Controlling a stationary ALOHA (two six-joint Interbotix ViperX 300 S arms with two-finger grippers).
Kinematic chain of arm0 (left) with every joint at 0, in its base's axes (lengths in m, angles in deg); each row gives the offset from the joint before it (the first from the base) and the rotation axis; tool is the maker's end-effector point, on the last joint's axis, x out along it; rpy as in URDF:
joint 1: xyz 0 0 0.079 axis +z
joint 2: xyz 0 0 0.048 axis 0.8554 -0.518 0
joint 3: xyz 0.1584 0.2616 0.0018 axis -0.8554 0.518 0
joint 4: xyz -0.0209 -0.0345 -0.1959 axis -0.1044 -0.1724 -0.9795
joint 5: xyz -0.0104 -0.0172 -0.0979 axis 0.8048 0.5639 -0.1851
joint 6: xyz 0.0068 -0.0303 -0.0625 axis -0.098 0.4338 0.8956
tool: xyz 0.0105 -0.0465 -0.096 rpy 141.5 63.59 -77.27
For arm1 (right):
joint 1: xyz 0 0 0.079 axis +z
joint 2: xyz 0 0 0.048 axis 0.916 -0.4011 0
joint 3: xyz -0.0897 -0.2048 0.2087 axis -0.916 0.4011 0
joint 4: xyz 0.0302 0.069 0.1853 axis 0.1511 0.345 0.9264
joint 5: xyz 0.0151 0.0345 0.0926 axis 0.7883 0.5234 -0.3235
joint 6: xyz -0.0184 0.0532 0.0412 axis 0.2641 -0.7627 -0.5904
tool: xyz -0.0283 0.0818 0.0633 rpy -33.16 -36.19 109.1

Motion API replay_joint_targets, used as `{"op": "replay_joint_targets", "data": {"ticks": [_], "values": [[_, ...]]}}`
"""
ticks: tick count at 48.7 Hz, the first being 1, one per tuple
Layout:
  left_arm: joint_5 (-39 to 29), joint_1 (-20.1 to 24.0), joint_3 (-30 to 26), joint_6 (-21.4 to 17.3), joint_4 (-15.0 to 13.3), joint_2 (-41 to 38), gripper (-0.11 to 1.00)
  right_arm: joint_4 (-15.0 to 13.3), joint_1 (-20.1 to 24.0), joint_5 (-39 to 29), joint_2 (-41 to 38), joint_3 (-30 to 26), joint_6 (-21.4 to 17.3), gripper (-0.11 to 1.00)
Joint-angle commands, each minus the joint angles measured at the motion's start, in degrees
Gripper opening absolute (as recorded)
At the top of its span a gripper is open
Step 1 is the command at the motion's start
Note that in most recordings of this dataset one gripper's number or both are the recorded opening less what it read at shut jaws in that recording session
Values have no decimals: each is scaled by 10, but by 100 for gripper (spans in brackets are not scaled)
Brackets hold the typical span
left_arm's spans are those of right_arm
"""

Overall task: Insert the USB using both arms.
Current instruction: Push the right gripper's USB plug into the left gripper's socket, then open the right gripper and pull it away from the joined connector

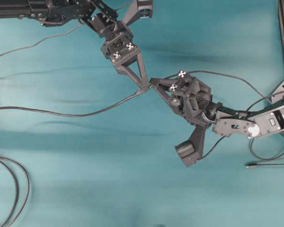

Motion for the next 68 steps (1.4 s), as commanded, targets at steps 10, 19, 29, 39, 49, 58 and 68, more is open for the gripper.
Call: {"op": "replay_joint_targets", "data": {"ticks": [10,19,29,39,49,58,68], "values": [[6,7,-21,8,-6,17,28,-3,7,-7,4,-6,-2,20],[5,4,-21,8,-6,17,27,-3,7,-36,4,-10,-4,20],[4,3,-21,8,-5,18,27,11,7,-36,3,-11,-16,20],[3,3,-21,8,-6,18,27,11,7,-40,4,-9,-47,67],[3,3,-18,10,-6,18,28,11,8,-45,4,-10,-53,70],[8,3,11,8,-4,19,28,11,18,-103,13,-16,-67,70],[43,10,40,-3,18,39,28,18,67,-128,23,-15,-92,70]]}}
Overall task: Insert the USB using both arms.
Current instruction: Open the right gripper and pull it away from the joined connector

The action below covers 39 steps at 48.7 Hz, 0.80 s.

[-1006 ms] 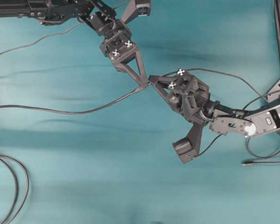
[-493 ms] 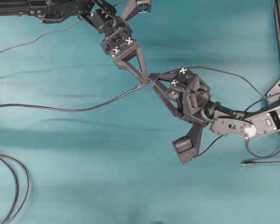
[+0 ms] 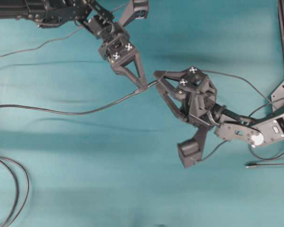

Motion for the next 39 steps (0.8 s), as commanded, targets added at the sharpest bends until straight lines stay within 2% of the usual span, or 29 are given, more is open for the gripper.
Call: {"op": "replay_joint_targets", "data": {"ticks": [1,8,13,21,31,32,39], "values": [[17,8,4,-4,16,36,27,10,26,-7,15,-12,-13,70],[55,18,11,-2,48,56,27,63,62,-9,15,-26,-62,70],[78,19,11,-1,62,66,28,100,84,-11,15,-36,-110,70],[143,10,11,0,105,86,27,152,122,-40,20,-50,-192,70],[229,-37,16,1,198,108,27,210,143,-67,56,-61,-274,70],[239,-47,17,1,214,110,28,215,144,-69,61,-61,-279,70],[274,-91,24,4,274,110,28,248,144,-69,95,-59,-301,70]]}}
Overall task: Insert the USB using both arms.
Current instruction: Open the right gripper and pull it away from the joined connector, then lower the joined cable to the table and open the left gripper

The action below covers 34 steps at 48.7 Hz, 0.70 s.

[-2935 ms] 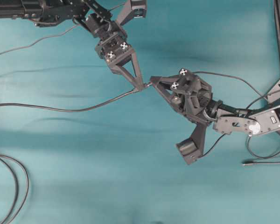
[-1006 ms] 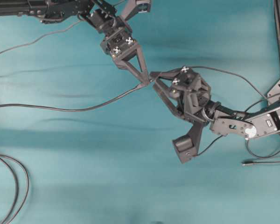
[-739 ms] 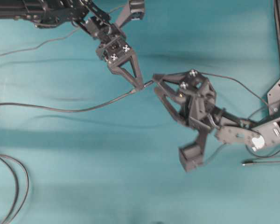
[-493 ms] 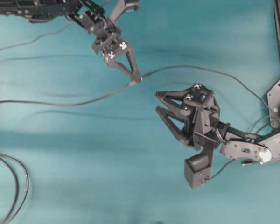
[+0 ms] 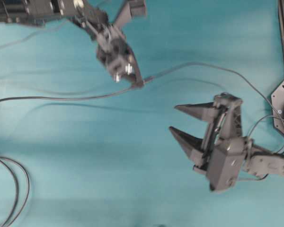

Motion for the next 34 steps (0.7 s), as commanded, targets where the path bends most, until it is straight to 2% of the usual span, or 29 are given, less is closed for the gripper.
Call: {"op": "replay_joint_targets", "data": {"ticks": [1,9,20,34], "values": [[20,-27,-1,4,33,24,28,13,2,-6,31,-11,-8,70],[72,-69,11,8,84,24,27,37,2,-28,58,-11,-8,70],[185,-112,39,10,149,24,28,57,2,-63,80,-11,-8,70],[258,-127,58,10,169,24,27,68,2,-85,90,-14,-8,70]]}}
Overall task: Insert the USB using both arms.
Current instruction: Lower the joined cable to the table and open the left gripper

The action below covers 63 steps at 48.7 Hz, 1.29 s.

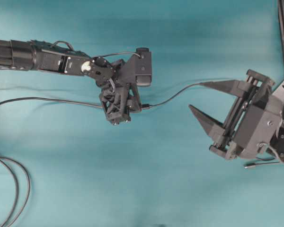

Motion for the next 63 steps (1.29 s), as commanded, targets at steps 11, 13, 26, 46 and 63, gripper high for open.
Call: {"op": "replay_joint_targets", "data": {"ticks": [11,13,26,46,63], "values": [[17,-5,-2,5,45,20,27,0,1,-9,8,-15,-2,70],[17,-7,-2,5,51,20,27,0,1,-8,8,-16,-2,70],[15,-14,-5,7,55,21,27,0,0,-9,8,-16,-1,71],[-20,-17,23,32,55,115,66,4,0,-18,58,-7,-2,70],[114,-33,168,33,54,318,66,6,-44,97,101,48,-9,71]]}}
